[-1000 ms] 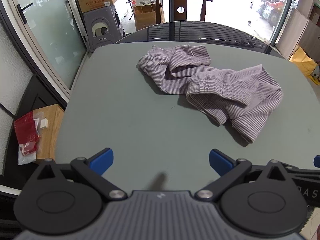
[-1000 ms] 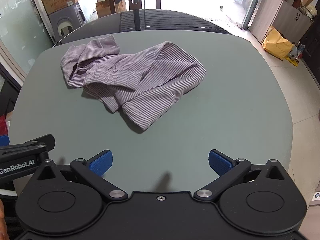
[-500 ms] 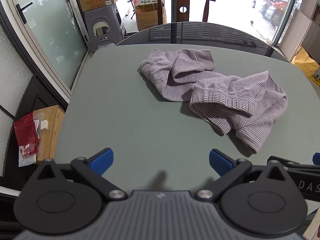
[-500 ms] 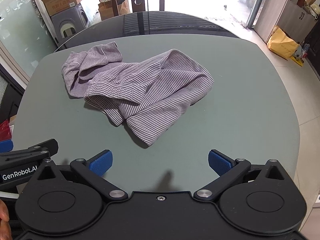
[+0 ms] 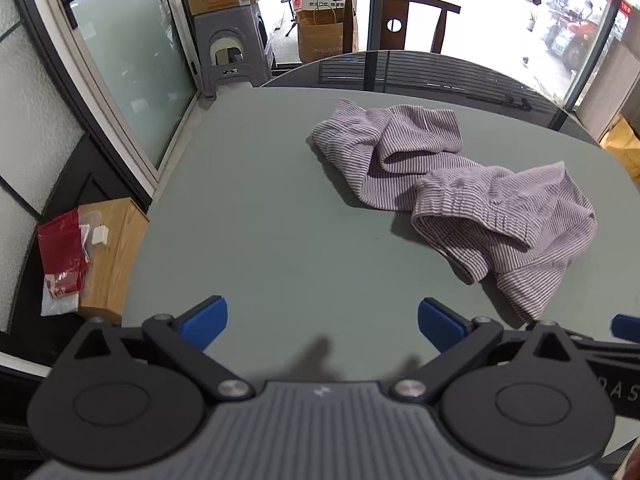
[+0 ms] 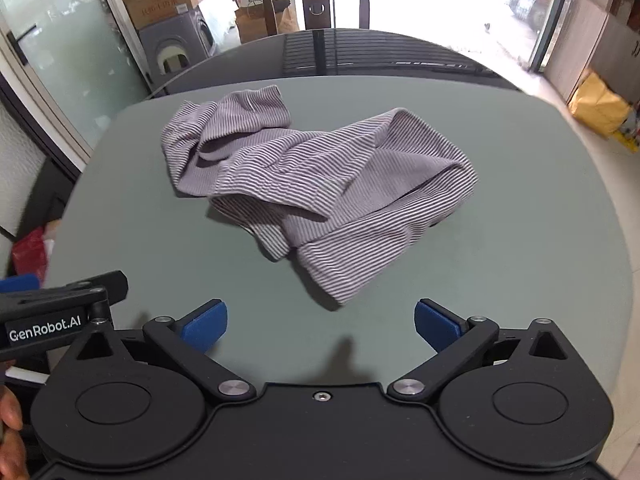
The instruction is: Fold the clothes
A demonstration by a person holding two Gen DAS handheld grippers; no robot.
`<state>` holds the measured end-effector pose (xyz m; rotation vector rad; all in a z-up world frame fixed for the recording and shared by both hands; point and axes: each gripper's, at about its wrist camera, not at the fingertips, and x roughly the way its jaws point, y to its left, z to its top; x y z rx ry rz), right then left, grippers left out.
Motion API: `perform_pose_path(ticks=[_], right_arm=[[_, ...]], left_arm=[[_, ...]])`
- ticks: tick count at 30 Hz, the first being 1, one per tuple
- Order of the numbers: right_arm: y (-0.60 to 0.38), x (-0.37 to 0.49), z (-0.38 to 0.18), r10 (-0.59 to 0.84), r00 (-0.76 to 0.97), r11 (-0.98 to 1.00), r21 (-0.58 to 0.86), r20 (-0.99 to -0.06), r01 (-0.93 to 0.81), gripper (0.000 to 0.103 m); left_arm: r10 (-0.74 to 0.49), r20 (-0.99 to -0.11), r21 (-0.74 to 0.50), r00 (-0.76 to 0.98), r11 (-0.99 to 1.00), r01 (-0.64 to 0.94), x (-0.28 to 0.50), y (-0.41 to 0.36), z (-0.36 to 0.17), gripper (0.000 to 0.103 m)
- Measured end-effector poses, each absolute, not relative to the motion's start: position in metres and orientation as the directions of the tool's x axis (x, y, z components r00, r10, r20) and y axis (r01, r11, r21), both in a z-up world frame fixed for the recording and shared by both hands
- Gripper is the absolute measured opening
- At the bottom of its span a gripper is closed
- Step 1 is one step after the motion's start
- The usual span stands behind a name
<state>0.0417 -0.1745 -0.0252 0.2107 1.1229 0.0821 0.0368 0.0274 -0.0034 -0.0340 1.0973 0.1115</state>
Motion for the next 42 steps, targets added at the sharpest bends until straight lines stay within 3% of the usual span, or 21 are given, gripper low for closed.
perform_pose_path(ticks=[3,5,7,16,20,25,32,36,42], right_arm=[[-0.186,0.054,-0.034,0.205,0.429,0.953,0.279,-0.88,0.117,0.095],[-0.189,0.063,-0.034,0.212,0.436,0.95,0.289,-0.875,0.119,0.086],[-0.192,0.074,-0.034,0.225,0.433,0.945,0.304,-0.873,0.122,0.068],[-0.181,0.106,-0.05,0.243,0.393,0.951,0.298,-0.887,0.085,0.054],[-0.176,0.111,-0.051,0.279,0.362,0.942,0.326,-0.889,0.075,0.055],[-0.167,0.093,-0.046,0.286,0.376,0.951,0.31,-0.881,0.004,0.064],[-0.182,0.082,-0.055,0.272,0.365,0.947,0.315,-0.89,0.064,0.065],[-0.188,0.076,-0.052,0.225,0.396,0.955,0.281,-0.89,0.089,0.076],[-0.19,0.074,-0.066,0.161,0.397,0.97,0.22,-0.903,0.107,0.076]], left_arm=[[0.074,-0.891,0.019,0.449,0.992,-0.127,0.037,0.036,-0.002,0.103],[0.078,-0.891,0.017,0.447,0.99,-0.138,0.036,0.042,-0.002,0.103],[0.078,-0.893,0.012,0.443,0.988,-0.151,0.035,0.047,-0.003,0.103],[0.071,-0.899,0.004,0.432,0.988,-0.154,0.036,0.049,-0.004,0.103],[0.07,-0.901,0.003,0.429,0.988,-0.153,0.039,0.047,-0.008,0.103],[0.065,-0.894,0.002,0.443,0.99,-0.141,0.042,0.044,-0.014,0.103],[0.054,-0.896,0.011,0.441,0.995,-0.099,0.046,0.027,-0.027,0.103],[-0.013,-0.886,-0.064,0.463,0.994,-0.093,0.044,0.018,-0.022,0.103],[0.035,-0.842,0.015,0.538,0.999,-0.041,0.049,-0.004,-0.046,0.103]])
